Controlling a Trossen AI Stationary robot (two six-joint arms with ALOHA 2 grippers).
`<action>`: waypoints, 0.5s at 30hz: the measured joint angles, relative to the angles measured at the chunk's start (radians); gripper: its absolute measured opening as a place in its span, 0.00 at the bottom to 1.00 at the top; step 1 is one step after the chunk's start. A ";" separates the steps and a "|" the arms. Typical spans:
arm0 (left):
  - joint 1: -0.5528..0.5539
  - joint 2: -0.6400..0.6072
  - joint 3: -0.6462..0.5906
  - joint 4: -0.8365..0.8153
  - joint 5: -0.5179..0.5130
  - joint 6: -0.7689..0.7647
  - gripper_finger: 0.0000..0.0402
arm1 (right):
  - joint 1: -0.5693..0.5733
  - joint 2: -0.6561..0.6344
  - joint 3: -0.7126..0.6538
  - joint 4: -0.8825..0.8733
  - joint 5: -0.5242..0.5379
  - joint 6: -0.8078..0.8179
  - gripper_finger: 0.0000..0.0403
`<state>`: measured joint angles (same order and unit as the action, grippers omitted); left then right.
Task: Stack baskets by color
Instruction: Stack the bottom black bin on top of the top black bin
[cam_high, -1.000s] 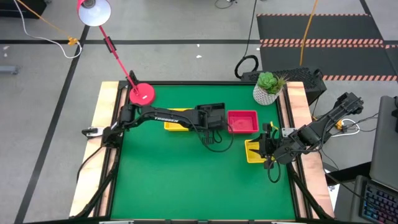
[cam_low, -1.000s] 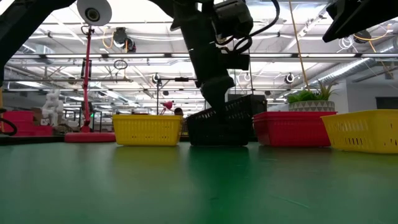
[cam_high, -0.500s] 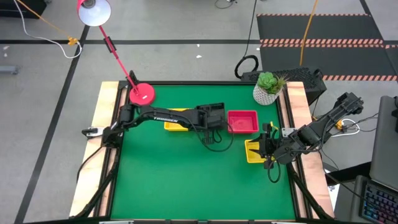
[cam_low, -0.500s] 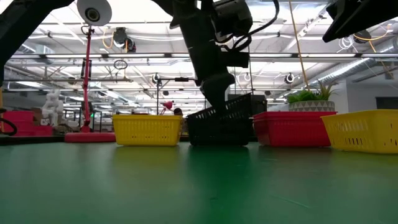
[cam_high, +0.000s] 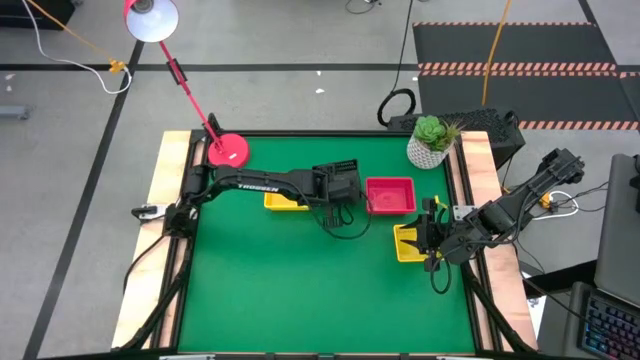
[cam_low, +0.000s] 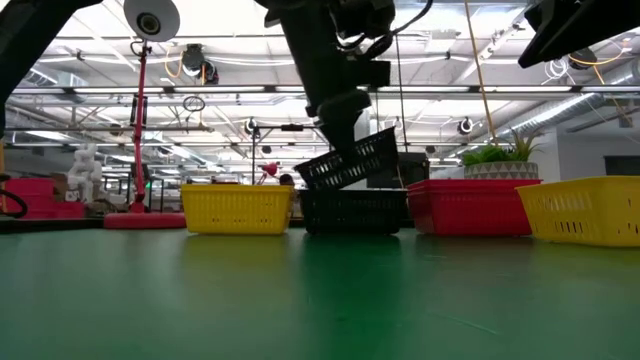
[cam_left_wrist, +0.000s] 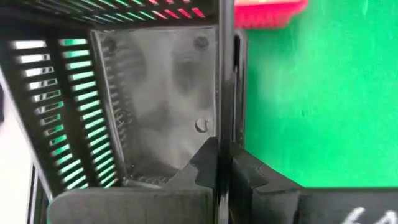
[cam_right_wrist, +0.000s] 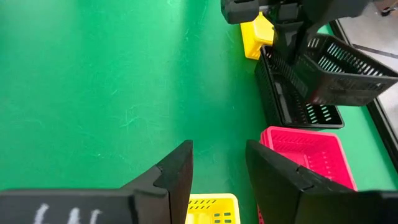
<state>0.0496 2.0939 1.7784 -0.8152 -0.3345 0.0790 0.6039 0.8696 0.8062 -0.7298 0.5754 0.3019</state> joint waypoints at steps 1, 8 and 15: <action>0.001 0.000 0.002 0.004 0.002 -0.002 0.05 | 0.000 0.000 0.000 0.000 0.001 0.000 0.36; 0.023 0.000 0.027 -0.027 0.051 -0.040 0.02 | 0.000 0.000 0.000 0.006 0.003 -0.003 0.36; 0.047 0.001 0.026 -0.036 0.068 -0.059 0.07 | 0.000 0.000 0.000 0.006 0.003 -0.002 0.36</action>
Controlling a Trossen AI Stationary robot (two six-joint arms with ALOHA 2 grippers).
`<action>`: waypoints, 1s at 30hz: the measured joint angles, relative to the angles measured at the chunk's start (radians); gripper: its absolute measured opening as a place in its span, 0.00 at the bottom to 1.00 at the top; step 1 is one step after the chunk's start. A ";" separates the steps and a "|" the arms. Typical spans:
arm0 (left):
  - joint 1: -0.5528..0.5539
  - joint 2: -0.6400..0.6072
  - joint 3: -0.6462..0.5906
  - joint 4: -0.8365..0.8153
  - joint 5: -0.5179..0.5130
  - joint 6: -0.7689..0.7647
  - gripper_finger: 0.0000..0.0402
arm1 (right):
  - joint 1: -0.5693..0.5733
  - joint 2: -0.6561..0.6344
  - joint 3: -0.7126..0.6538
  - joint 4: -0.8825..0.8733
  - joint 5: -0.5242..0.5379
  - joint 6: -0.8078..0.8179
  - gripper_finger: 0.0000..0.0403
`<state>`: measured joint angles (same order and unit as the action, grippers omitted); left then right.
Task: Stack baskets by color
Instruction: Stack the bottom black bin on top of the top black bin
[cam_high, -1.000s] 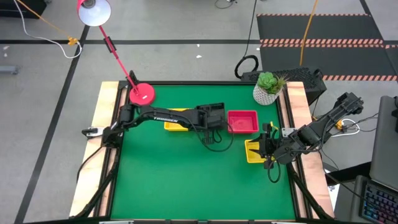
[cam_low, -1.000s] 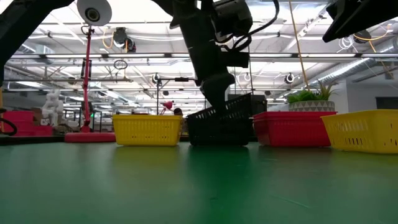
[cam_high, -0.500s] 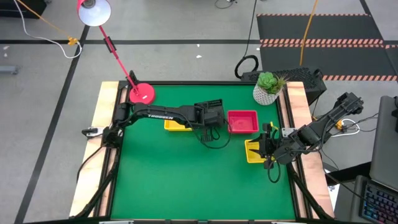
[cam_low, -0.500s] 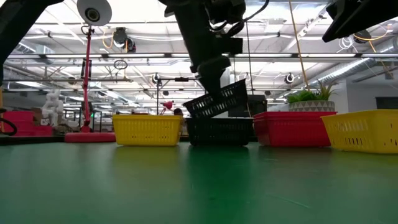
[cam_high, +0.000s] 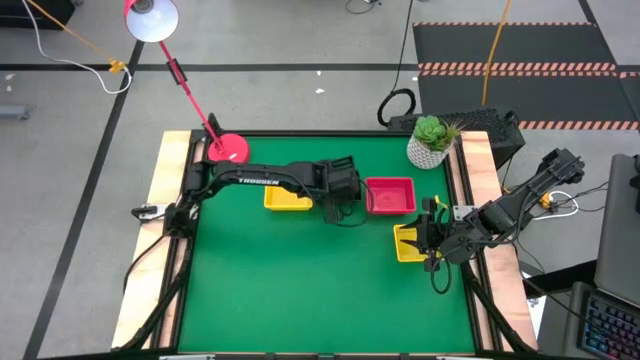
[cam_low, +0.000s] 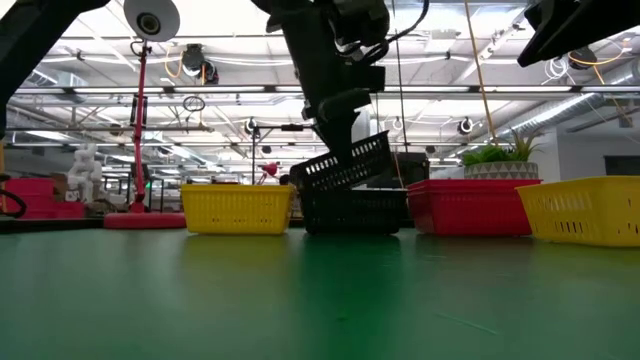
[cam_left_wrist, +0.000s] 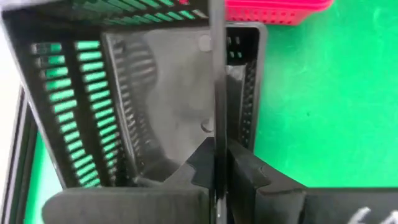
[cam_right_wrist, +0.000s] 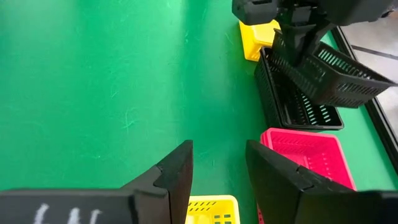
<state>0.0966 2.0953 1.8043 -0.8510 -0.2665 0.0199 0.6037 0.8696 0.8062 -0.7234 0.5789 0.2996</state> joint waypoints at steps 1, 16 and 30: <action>0.000 0.000 0.000 0.000 0.004 0.004 0.07 | 0.000 0.000 0.000 0.000 0.000 0.001 0.36; 0.000 0.000 0.000 0.018 0.001 0.003 0.37 | 0.000 0.000 0.000 0.000 0.000 0.000 0.36; -0.100 -0.051 -0.001 0.053 0.069 -0.026 0.33 | 0.000 0.017 0.000 0.017 -0.067 0.130 0.36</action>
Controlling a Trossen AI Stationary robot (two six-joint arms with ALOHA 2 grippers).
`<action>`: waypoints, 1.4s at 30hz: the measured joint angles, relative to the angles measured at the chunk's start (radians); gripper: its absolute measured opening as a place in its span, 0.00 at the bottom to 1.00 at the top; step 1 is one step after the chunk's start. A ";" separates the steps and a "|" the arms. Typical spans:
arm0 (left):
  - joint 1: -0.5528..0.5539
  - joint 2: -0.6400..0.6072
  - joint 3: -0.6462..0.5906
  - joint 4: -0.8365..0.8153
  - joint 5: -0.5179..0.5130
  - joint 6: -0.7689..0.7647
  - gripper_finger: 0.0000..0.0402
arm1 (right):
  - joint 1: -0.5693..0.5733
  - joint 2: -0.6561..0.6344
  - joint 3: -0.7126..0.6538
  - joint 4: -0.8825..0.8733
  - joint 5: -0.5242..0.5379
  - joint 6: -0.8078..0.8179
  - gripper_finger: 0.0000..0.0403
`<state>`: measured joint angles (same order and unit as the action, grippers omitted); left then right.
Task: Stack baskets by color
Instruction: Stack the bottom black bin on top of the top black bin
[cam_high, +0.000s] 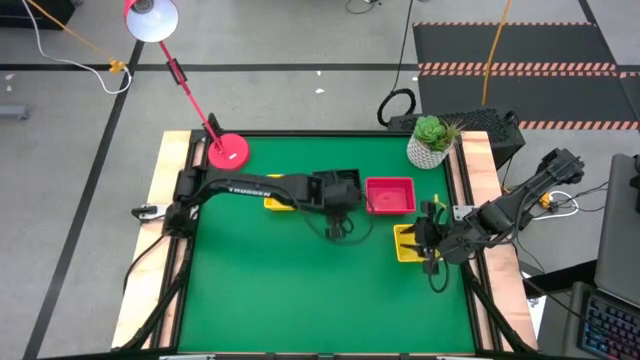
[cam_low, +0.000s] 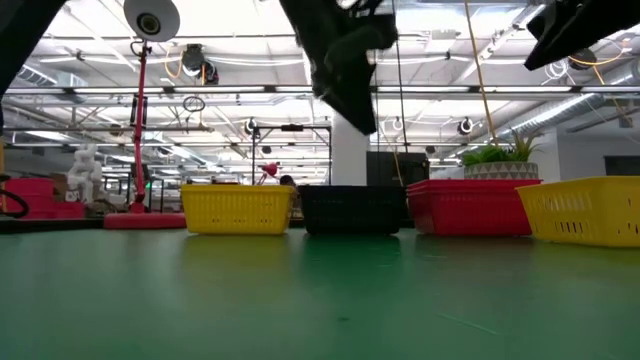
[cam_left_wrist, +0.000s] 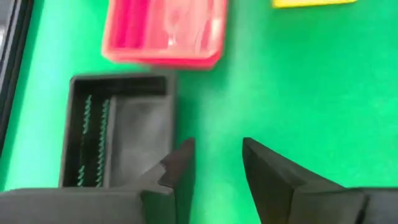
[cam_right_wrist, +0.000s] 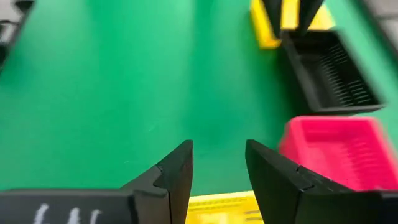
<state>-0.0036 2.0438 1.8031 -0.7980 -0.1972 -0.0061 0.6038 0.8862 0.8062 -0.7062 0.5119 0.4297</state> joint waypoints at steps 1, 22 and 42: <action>-0.014 -0.008 0.000 0.004 -0.008 0.001 0.32 | 0.000 0.013 0.000 0.010 -0.031 0.013 0.36; -0.102 -0.056 -0.148 0.131 -0.016 0.125 0.22 | 0.172 0.223 0.000 -0.151 -0.198 0.360 0.36; 0.049 -0.014 -0.277 0.381 -0.115 0.165 0.50 | 0.186 0.207 0.000 -0.204 -0.141 0.364 0.36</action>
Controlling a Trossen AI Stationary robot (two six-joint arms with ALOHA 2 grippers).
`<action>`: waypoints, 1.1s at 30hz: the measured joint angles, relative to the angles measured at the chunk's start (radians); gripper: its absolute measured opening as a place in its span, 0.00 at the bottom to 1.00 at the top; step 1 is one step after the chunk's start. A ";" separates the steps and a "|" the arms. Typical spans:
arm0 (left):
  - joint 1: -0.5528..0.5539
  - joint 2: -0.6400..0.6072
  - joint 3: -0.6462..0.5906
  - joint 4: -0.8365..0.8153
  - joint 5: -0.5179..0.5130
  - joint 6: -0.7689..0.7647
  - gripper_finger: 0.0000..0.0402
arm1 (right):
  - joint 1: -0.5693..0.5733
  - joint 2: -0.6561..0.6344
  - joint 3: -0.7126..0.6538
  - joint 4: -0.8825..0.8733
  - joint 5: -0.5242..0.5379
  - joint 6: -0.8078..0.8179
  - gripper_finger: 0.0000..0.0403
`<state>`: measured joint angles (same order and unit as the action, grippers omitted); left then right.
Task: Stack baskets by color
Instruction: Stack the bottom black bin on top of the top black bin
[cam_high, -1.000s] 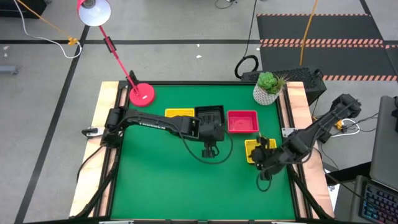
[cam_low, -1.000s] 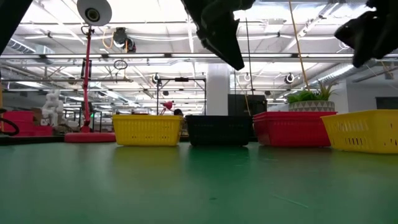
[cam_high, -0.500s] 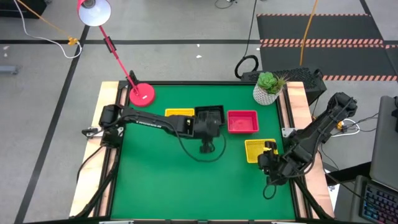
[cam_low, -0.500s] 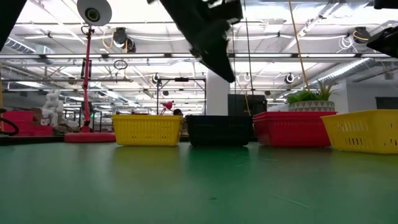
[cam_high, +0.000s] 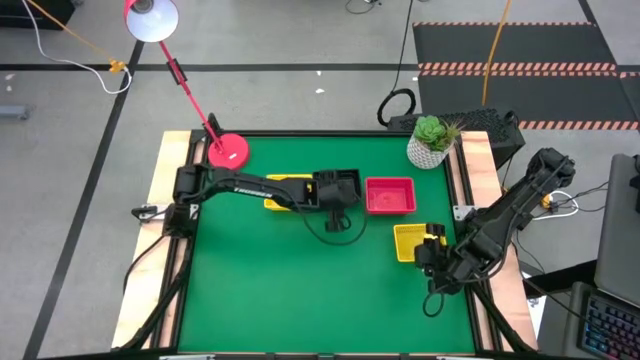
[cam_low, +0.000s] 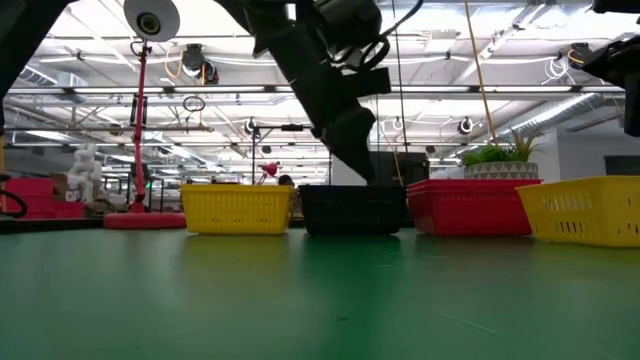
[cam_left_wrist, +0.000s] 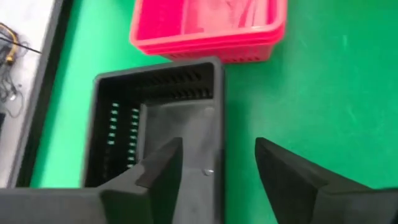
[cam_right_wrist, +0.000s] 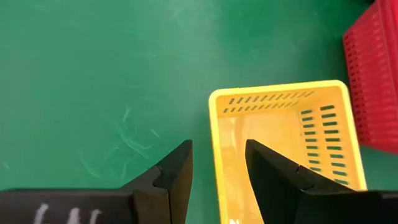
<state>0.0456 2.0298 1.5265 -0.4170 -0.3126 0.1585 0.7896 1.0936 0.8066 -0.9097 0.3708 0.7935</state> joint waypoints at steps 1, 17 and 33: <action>0.000 0.001 0.000 -0.001 0.004 0.000 0.52 | -0.003 -0.001 0.000 -0.006 0.000 0.000 0.35; 0.032 0.002 -0.102 0.066 0.111 0.024 0.57 | -0.004 -0.004 0.000 -0.002 -0.001 -0.002 0.29; -0.010 0.002 -0.103 0.053 0.139 0.098 0.57 | -0.004 -0.004 0.000 -0.008 -0.001 -0.015 0.29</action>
<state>0.0353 2.0315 1.4239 -0.3640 -0.1738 0.2561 0.7853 1.0891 0.8066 -0.9180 0.3698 0.7788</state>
